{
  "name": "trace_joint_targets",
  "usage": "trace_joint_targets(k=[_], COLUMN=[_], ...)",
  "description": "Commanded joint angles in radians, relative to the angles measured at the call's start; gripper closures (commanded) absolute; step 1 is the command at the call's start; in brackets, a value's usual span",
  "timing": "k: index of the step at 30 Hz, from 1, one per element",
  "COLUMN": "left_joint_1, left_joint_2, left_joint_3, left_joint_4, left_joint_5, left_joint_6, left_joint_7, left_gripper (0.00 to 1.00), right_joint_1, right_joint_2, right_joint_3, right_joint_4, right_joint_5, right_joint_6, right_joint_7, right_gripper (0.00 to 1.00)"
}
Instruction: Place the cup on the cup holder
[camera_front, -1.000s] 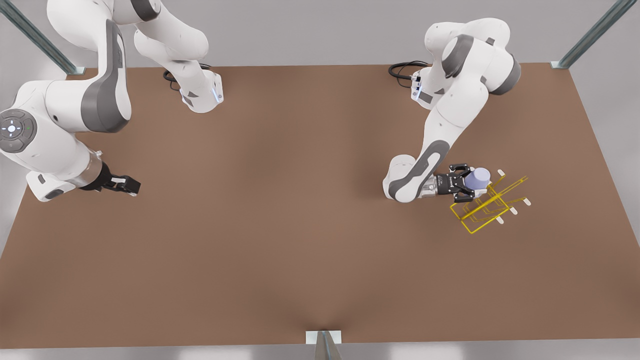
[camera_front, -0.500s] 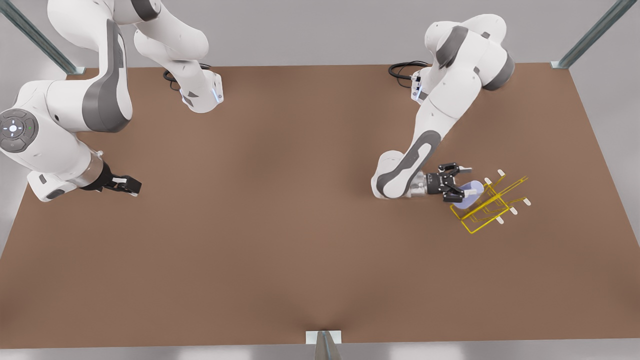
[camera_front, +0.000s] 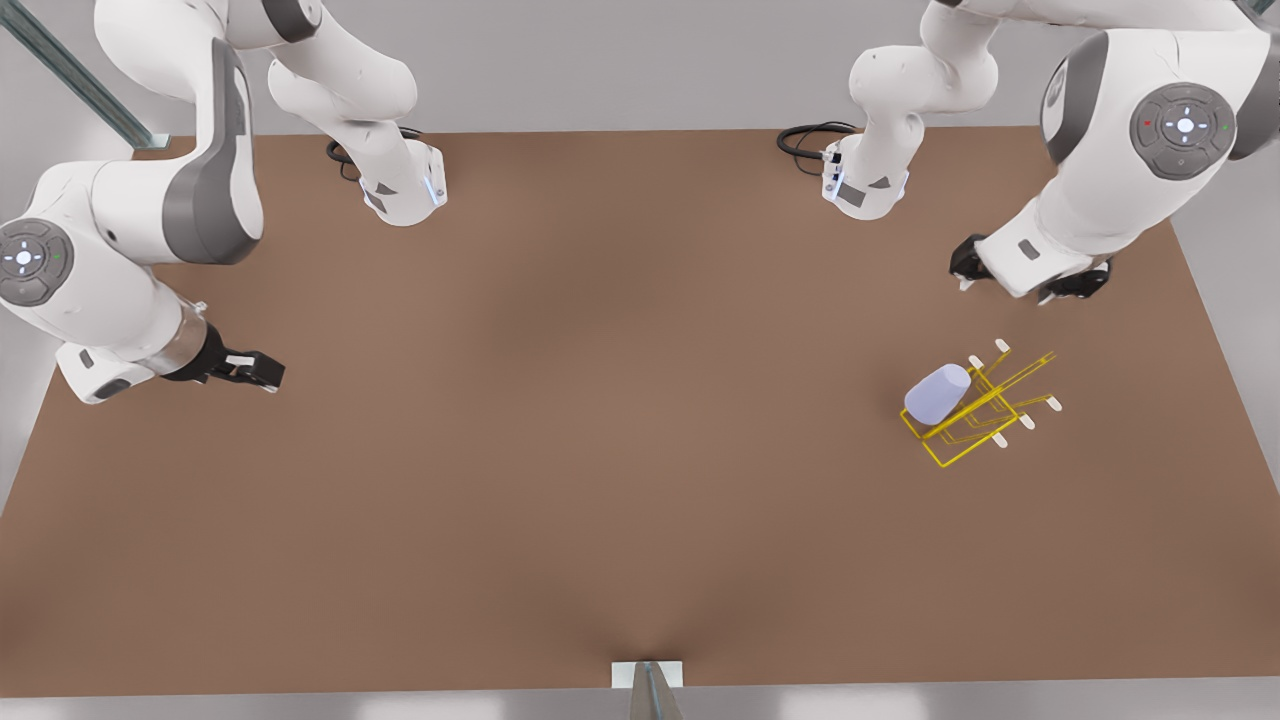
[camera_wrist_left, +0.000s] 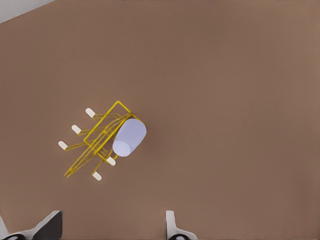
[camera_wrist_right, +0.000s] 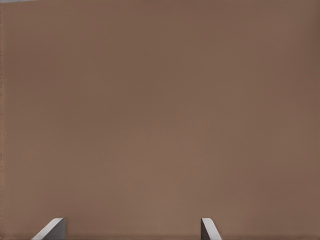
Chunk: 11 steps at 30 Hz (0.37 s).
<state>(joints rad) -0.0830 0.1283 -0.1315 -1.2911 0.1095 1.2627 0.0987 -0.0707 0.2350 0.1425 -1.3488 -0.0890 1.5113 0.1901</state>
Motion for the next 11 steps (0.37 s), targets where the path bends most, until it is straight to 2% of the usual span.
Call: trace_joint_targets(k=[1, 11], left_joint_1=[-0.018, -0.015], left_joint_2=[-0.016, -0.015], left_joint_3=[0.018, 0.018], left_joint_4=[-0.059, -0.088], left_joint_5=[-0.105, -0.105], left_joint_6=[0.158, 0.162], left_joint_7=[-0.090, -0.088], left_gripper=[0.00, 0.00], right_joint_1=[-0.006, -0.006], right_joint_2=[0.001, 0.001], right_joint_3=[0.000, 0.000], right_joint_4=[0.000, 0.000], right_joint_5=[0.054, 0.058], right_joint_6=[0.000, 0.000], right_joint_7=[-0.027, -0.032], right_gripper=[0.00, 0.00])
